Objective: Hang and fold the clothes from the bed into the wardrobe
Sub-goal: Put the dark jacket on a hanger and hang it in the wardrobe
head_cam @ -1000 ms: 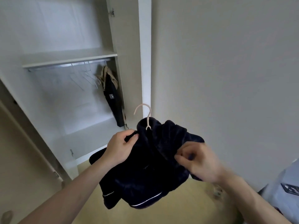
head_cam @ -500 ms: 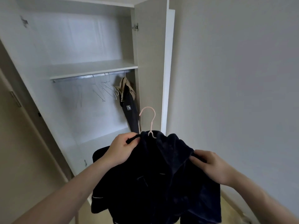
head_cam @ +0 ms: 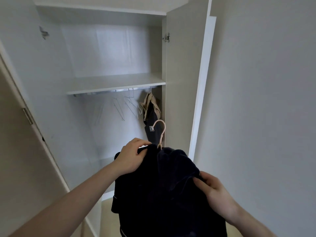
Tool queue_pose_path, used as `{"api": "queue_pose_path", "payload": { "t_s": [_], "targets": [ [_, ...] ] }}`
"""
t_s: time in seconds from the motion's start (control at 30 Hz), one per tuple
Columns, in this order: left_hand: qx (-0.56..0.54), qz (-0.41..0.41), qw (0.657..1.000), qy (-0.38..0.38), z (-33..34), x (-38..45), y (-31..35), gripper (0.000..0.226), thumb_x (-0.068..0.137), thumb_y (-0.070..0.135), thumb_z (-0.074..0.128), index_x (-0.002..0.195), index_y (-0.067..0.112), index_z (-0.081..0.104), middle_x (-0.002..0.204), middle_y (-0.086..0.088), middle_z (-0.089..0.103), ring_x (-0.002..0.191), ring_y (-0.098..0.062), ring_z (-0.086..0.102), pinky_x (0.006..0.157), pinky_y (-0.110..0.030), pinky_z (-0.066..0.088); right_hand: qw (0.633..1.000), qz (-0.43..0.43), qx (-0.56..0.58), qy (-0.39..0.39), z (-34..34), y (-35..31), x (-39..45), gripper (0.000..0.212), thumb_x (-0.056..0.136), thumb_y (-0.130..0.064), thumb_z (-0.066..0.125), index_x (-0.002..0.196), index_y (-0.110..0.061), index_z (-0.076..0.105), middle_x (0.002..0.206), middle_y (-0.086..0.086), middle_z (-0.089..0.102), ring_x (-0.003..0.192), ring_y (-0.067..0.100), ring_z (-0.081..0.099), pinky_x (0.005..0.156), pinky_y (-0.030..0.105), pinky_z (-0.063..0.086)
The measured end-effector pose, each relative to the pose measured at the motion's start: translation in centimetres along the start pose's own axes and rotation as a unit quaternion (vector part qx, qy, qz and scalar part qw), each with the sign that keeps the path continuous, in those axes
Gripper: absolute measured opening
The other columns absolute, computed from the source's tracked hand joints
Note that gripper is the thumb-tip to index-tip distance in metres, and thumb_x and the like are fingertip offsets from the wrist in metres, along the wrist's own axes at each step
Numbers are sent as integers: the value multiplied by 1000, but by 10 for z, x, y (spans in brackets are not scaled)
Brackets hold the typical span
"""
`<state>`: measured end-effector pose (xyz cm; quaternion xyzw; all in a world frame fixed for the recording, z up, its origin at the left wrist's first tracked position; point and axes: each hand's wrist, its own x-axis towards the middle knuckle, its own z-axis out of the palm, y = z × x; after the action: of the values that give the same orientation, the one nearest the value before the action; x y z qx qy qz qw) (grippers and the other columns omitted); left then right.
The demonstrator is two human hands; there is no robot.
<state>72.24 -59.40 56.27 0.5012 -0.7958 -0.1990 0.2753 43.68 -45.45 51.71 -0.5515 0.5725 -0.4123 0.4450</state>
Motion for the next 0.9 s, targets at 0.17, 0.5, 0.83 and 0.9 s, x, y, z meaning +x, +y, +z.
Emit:
{"api": "queue_pose_path", "payload": {
  "t_s": [0.17,0.5,0.83,0.9],
  "targets": [
    [8,-47,999,15,-3,62,-18,28,96,19,62,122,28,67,117,10,56,113,-12,57,103,-30,44,1000,-7,20,8,-19,-4,79,32,91,-49,57,105,-25,74,100,12,75,98,34,72,98,63,51],
    [14,-128,991,46,-18,136,-68,29,94,21,67,122,31,64,126,6,53,115,-12,56,96,-26,45,999,-1,15,30,-23,-11,211,22,103,-28,52,103,-34,73,95,-13,77,92,8,73,91,40,58],
    [19,-110,993,37,-39,241,-127,26,94,25,67,120,32,65,128,9,50,114,-8,55,91,-22,42,994,2,17,105,-11,-11,329,22,104,-30,51,100,-34,72,89,-14,77,84,7,73,80,34,59],
    [15,-104,994,32,-43,265,-145,27,94,25,67,120,32,65,128,9,50,114,-8,55,91,-22,43,993,8,18,121,-4,-12,351,22,104,-29,51,103,-32,73,90,-12,77,87,11,73,82,37,60]
  ]
}}
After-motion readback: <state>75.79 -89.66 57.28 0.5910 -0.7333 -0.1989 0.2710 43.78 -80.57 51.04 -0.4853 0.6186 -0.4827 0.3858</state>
